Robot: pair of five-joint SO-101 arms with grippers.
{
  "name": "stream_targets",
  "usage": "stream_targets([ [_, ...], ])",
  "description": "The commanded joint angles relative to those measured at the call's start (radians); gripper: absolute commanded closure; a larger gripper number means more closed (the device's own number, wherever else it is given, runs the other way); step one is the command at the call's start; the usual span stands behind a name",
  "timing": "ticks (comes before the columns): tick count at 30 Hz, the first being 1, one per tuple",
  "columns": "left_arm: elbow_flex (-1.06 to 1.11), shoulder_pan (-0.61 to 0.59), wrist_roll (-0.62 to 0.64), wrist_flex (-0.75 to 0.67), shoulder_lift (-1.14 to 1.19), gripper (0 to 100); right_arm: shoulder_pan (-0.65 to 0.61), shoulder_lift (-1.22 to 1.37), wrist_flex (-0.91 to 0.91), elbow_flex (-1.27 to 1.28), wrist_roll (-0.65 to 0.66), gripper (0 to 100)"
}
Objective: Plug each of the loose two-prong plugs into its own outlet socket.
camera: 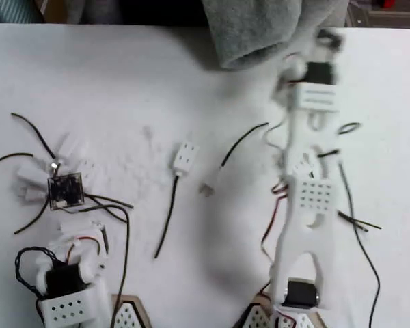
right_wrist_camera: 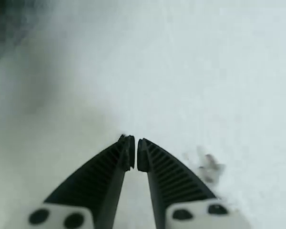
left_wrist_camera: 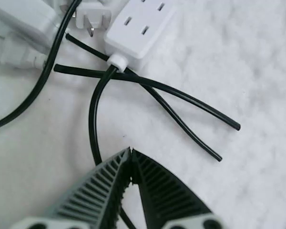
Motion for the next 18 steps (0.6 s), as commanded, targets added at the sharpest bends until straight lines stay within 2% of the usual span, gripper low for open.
stream_targets([
  [1, -0.002, -0.007, 0.006, -0.002, -0.001, 98, 0.130, -0.150, 0.012, -0.038, 0.118, 97.9],
  [4, -0.002, -0.007, 0.006, -0.002, -0.001, 98, 0.188, -0.142, 0.010, -0.038, 0.210, 97.4],
  [7, -0.002, -0.007, 0.006, -0.002, -0.001, 98, 0.160, -0.110, 0.016, -0.038, 0.308, 93.1],
  [12, -0.002, -0.007, 0.006, -0.002, -0.001, 98, 0.025, -0.077, 0.021, -0.037, 0.233, 75.0],
  [18, -0.002, -0.007, 0.006, -0.002, -0.001, 98, -0.199, -0.077, 0.019, 0.149, 0.167, 72.9],
])
